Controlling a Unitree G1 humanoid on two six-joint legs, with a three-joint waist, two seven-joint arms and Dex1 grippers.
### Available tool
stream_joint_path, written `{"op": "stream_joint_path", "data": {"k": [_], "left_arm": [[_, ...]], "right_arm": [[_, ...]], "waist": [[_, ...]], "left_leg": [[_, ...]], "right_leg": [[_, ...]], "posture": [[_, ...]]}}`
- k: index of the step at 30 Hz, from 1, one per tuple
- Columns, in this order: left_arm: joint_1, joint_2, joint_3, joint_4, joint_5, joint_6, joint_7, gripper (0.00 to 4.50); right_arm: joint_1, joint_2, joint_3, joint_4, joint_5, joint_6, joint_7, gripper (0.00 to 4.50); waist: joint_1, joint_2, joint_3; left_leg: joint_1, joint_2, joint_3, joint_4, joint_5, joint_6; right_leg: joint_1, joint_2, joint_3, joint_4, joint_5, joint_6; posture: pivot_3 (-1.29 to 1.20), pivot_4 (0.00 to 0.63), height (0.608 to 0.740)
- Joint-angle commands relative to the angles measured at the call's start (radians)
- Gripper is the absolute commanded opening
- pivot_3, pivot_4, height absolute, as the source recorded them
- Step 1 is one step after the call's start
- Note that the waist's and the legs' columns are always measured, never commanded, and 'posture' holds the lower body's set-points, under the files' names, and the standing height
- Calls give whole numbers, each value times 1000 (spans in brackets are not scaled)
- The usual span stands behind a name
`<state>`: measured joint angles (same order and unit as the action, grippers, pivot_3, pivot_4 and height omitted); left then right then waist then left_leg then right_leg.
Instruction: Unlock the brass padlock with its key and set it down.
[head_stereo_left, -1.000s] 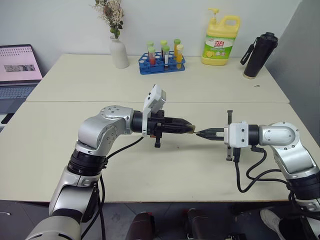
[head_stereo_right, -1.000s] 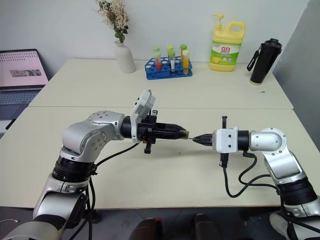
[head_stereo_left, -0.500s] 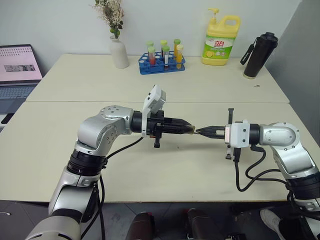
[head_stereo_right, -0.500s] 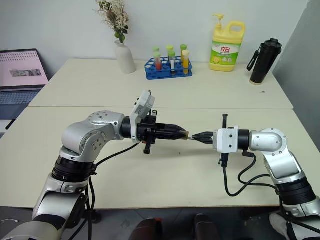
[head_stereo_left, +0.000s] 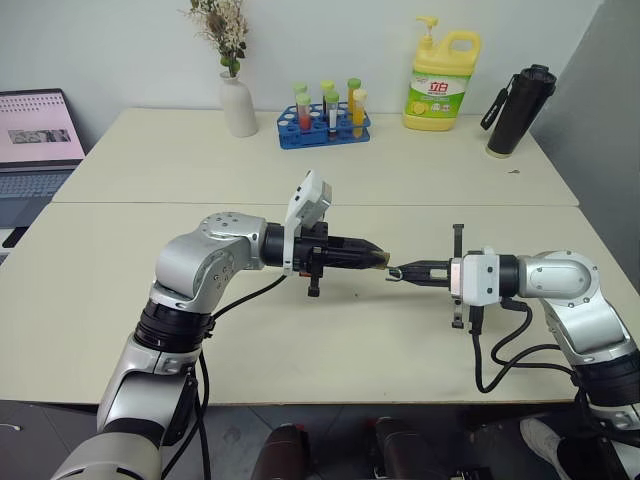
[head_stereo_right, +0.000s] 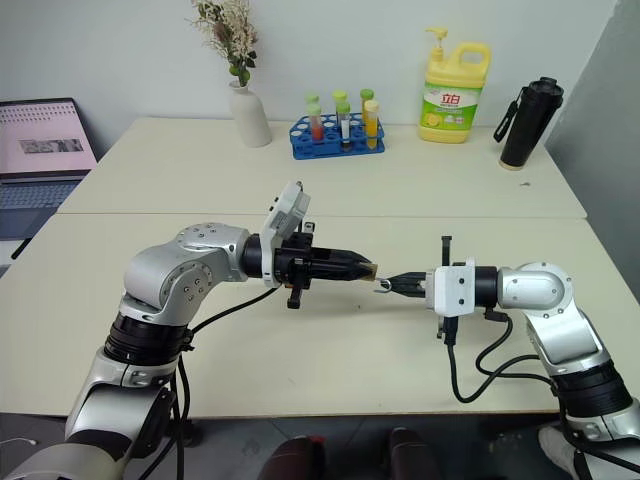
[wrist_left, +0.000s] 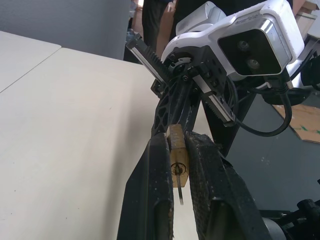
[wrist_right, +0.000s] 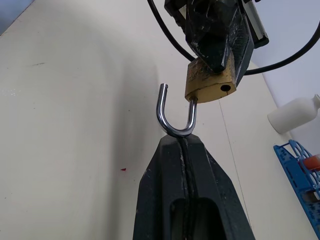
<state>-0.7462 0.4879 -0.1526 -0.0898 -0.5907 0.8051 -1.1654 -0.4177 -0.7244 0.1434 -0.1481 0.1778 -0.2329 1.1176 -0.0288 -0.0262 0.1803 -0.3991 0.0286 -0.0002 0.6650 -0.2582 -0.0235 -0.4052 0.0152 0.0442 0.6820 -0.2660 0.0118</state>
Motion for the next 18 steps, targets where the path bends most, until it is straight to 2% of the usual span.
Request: {"op": "stream_joint_path", "data": {"k": [1,5,8,14,18], "left_arm": [[0,1,6,-28,-10,-8,9,135],[16,-3,6,-21,4,-20,32,135],[66,-11,-5,9,47,-59,75,135],[128,-43,-28,69,91,-69,122,135],[132,-87,-64,167,132,-93,132,135]], "right_arm": [[12,-19,-16,-12,-10,-8,-3,0],[61,-53,-31,-7,-17,72,-15,0],[127,-62,-90,-42,12,180,-77,553],[219,-63,-153,-217,113,401,-134,2612],[227,-60,-138,-310,157,566,-177,3986]], "waist": [[0,0,0],[0,0,0],[1,0,0],[0,0,0],[1,0,0]], "left_leg": [[0,0,0,0,0,0],[0,0,0,0,0,0],[0,0,0,0,0,0],[0,0,-1,0,0,0],[0,0,-1,0,0,0]], "right_leg": [[0,0,0,0,0,0],[0,0,0,0,0,0],[0,0,1,0,0,0],[0,0,1,1,0,0],[0,0,0,0,-1,1]], "posture": [[0,150,740],[0,150,740],[0,150,740],[0,150,740],[0,150,740]]}}
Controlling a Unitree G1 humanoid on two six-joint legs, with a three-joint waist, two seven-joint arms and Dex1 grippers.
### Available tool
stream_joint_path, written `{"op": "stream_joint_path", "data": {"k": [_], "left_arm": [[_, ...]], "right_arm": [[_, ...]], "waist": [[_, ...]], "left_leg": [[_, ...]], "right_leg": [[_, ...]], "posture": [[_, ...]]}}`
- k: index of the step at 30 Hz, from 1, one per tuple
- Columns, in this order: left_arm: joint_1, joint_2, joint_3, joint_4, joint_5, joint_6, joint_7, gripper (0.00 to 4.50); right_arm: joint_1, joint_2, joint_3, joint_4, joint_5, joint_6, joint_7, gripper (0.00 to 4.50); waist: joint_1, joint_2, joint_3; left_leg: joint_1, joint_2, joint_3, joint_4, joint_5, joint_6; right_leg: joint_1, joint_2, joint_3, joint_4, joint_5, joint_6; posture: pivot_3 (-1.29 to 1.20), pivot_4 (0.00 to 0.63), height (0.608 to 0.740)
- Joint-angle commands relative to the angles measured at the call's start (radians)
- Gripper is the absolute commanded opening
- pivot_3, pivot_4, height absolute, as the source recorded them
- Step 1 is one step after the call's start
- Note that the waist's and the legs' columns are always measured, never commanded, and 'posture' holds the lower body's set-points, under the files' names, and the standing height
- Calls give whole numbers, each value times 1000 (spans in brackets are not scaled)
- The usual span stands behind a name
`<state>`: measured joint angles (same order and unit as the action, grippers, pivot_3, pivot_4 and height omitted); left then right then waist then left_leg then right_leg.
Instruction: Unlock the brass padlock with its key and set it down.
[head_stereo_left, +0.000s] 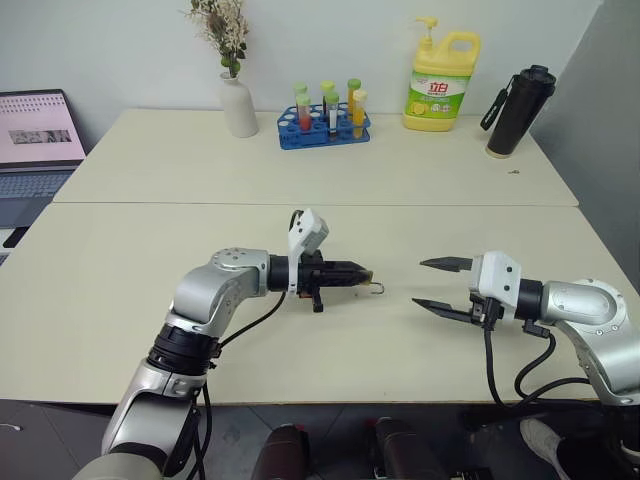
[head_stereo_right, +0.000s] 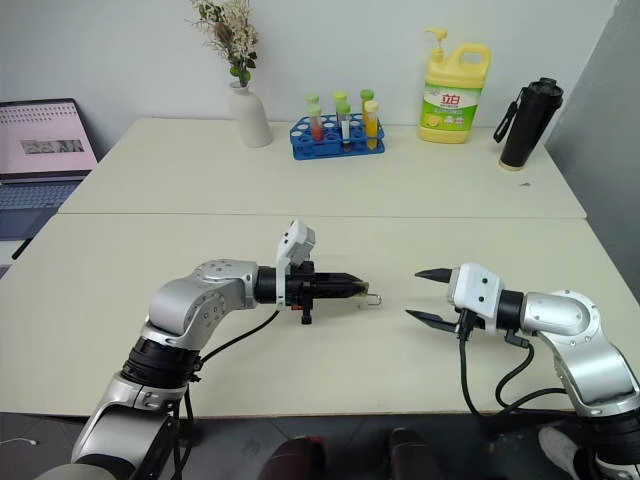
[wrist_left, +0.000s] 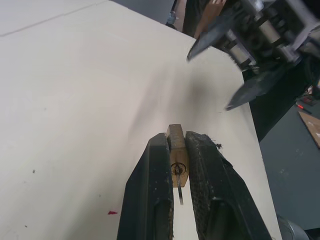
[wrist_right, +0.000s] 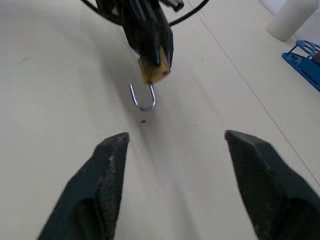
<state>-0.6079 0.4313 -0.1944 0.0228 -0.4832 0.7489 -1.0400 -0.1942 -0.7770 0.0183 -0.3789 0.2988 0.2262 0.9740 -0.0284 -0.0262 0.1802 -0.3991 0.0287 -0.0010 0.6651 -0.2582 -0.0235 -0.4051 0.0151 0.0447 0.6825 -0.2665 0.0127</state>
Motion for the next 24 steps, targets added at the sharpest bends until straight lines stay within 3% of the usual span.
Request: {"op": "stream_joint_path", "data": {"k": [1,2,9,20,21,24], "left_arm": [[-9,-40,-27,73,32,-43,7,135],[-10,-46,-28,85,37,-48,7,135],[-40,-113,-29,228,101,-76,72,135],[-51,-146,-7,269,104,-63,96,135],[-57,-147,-7,271,102,-59,93,849],[-70,-149,-5,285,109,-68,96,1696]], "right_arm": [[3,-10,-8,-93,38,134,-39,4338],[3,-12,-6,-103,40,154,-43,4500],[17,-23,49,-137,2,207,-47,4500],[20,-25,74,-141,-15,197,-44,4500],[19,-25,74,-140,-14,200,-43,4500],[18,-26,73,-139,-13,203,-43,4500]], "waist": [[1,0,0],[1,0,0],[1,0,0],[0,0,0],[0,0,0],[0,0,0]], "left_leg": [[0,0,0,0,0,0],[0,0,0,0,0,0],[0,-1,0,0,0,0],[0,-1,0,0,0,0],[0,-1,0,0,0,0],[0,-1,0,0,0,0]], "right_leg": [[0,0,0,0,0,0],[0,0,0,0,0,0],[0,0,0,-1,-1,2],[0,0,0,-1,-2,3],[0,0,-1,-1,-2,3],[0,0,-1,-1,-2,3]], "posture": [[0,150,740],[0,150,740],[0,150,740],[0,150,740],[0,150,740],[0,150,740]]}}
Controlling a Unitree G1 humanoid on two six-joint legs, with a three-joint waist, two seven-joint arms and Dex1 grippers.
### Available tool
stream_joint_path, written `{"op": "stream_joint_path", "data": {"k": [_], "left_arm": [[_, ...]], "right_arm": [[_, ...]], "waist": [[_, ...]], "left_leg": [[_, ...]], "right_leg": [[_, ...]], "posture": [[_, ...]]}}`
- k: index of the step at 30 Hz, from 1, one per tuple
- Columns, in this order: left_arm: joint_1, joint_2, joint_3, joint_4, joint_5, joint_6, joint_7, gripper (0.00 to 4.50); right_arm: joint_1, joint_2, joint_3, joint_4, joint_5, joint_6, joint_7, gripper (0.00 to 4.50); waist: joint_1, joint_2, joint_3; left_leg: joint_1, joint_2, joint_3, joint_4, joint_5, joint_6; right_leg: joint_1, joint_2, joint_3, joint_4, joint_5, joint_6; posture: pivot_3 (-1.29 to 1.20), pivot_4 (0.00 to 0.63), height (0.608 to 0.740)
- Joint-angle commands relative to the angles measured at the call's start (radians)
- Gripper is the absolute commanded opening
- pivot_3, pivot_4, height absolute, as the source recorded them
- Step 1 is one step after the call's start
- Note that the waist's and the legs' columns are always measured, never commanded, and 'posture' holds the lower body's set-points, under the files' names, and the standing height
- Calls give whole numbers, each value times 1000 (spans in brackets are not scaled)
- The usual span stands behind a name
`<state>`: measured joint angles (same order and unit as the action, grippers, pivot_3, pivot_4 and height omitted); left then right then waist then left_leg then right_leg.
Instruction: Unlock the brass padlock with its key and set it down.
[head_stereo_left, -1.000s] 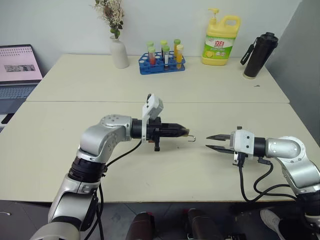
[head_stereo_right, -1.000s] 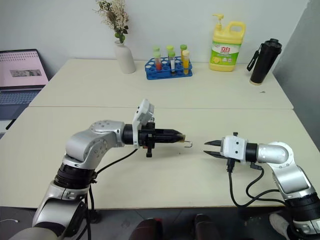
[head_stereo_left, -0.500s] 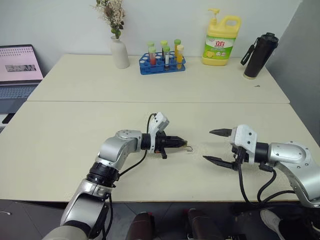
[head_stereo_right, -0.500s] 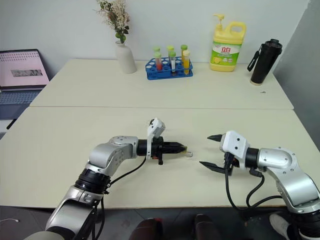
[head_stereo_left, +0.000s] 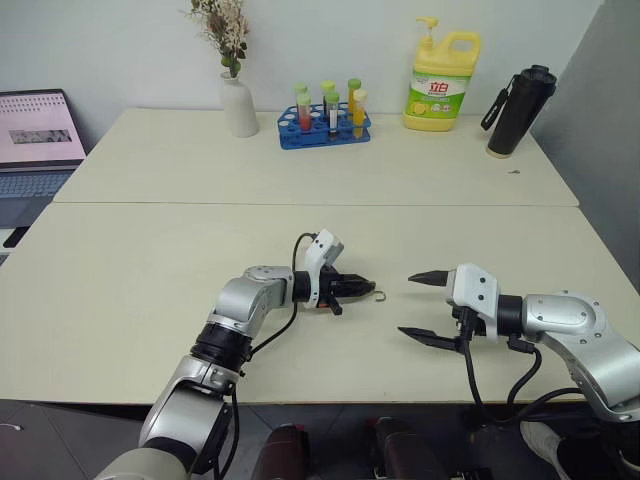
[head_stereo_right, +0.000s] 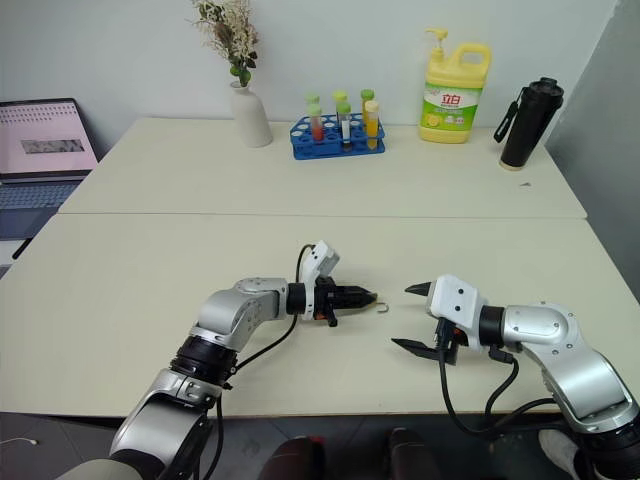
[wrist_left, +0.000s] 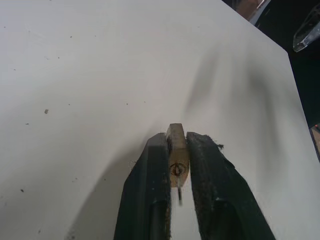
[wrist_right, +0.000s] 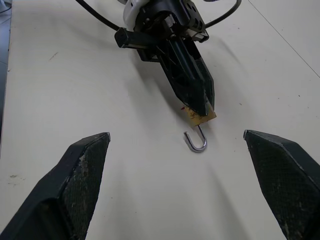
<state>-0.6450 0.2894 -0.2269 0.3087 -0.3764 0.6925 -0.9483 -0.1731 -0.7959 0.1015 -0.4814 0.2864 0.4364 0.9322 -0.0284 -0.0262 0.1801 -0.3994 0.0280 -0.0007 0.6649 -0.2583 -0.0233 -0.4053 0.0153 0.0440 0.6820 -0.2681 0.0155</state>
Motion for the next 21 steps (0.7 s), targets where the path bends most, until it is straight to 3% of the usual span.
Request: {"op": "stream_joint_path", "data": {"k": [1,4,9,21], "left_arm": [[-38,-9,29,6,8,-24,11,1983],[-74,-5,59,28,19,-108,18,2944],[-95,45,134,-135,-23,-173,-20,2944],[159,303,200,-493,-18,-204,-58,2944]], "right_arm": [[-4,-8,-10,-36,-2,-8,-1,4500],[1,-15,-15,-37,-4,-7,0,4500],[14,-22,-26,-33,-6,-1,-12,4500],[7,-30,-40,-7,9,-3,1,4500]], "waist": [[0,0,0],[1,0,0],[-1,0,0],[-1,0,0]], "left_leg": [[0,0,0,0,0,0],[0,0,0,0,0,0],[0,0,0,0,0,0],[0,1,0,-1,0,0]], "right_leg": [[0,0,0,0,0,0],[0,0,0,0,0,0],[0,0,0,0,0,0],[0,0,0,0,0,0]], "posture": [[0,150,740],[0,150,740],[0,150,740],[0,150,740]]}}
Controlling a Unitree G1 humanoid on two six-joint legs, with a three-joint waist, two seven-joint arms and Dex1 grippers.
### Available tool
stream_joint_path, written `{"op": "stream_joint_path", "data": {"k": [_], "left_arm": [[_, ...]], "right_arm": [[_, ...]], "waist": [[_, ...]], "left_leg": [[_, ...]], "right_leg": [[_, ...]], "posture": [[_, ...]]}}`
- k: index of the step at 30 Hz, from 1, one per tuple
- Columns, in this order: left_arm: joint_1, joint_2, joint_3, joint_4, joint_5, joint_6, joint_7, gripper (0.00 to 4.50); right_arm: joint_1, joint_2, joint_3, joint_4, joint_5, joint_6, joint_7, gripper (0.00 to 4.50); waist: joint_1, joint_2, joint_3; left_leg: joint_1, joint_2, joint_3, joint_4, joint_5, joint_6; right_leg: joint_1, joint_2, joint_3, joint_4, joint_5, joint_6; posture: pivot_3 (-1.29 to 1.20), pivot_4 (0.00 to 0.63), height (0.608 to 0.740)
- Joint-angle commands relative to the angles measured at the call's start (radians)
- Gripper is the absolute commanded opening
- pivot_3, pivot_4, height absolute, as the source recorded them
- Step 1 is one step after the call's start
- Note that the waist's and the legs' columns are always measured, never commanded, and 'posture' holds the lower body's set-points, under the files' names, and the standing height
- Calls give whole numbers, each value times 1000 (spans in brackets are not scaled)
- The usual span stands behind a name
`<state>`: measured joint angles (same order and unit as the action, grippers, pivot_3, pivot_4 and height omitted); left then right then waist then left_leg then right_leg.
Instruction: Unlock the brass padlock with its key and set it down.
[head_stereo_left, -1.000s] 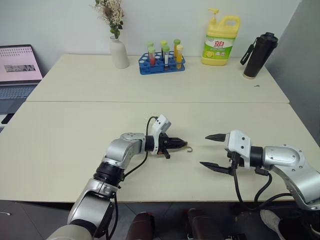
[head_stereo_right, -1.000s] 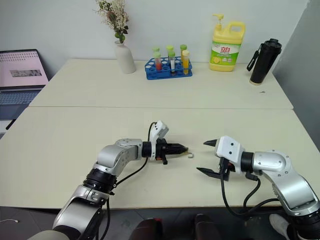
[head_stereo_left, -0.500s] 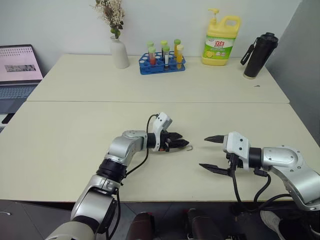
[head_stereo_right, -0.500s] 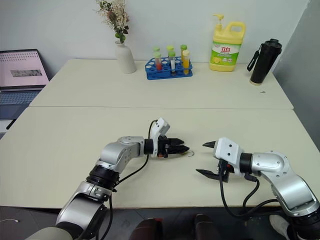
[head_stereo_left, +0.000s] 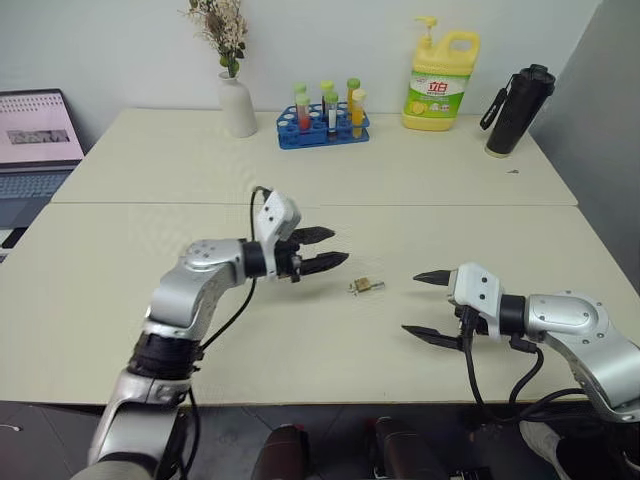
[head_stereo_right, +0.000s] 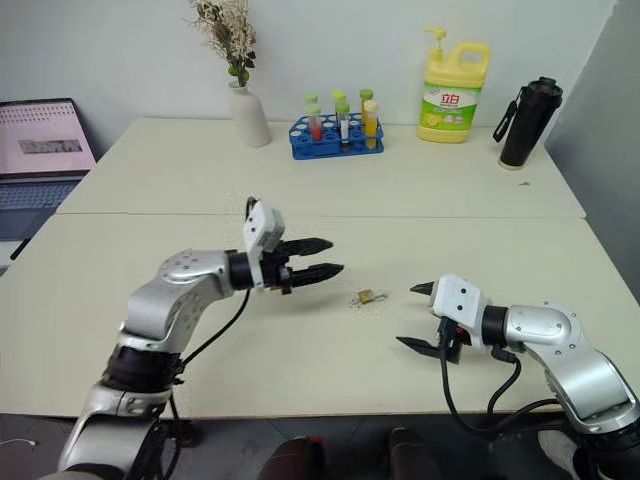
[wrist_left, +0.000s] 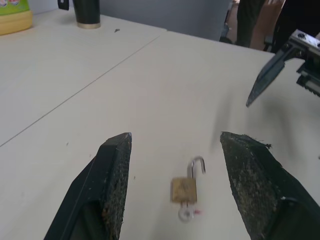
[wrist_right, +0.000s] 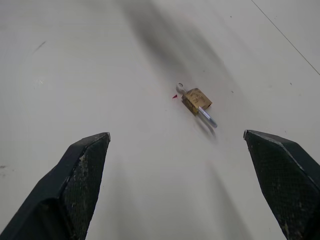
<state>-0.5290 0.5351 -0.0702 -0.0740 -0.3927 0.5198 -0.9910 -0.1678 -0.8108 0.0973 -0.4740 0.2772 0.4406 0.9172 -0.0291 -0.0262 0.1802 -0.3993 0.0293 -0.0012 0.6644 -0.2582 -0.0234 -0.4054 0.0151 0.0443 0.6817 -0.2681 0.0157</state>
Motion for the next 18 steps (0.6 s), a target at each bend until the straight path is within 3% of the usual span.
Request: {"op": "stream_joint_path", "data": {"k": [1,8,18], "left_arm": [[92,96,56,-155,12,-59,-22,2944],[344,278,79,-316,86,-159,-43,2944],[399,234,96,-369,13,-113,7,2944]], "right_arm": [[7,-20,-40,-15,29,-13,31,4500],[14,-39,-79,23,65,-26,84,4500],[-1,-35,-41,92,35,-92,108,4500]], "waist": [[0,0,0],[0,0,0],[3,0,0]], "left_leg": [[0,0,0,0,0,0],[1,0,1,-1,0,0],[1,1,1,0,0,0]], "right_leg": [[0,0,0,0,0,0],[0,-3,1,-1,0,0],[0,-3,0,-1,0,0]], "posture": [[0,150,740],[0,150,740],[0,150,740]]}}
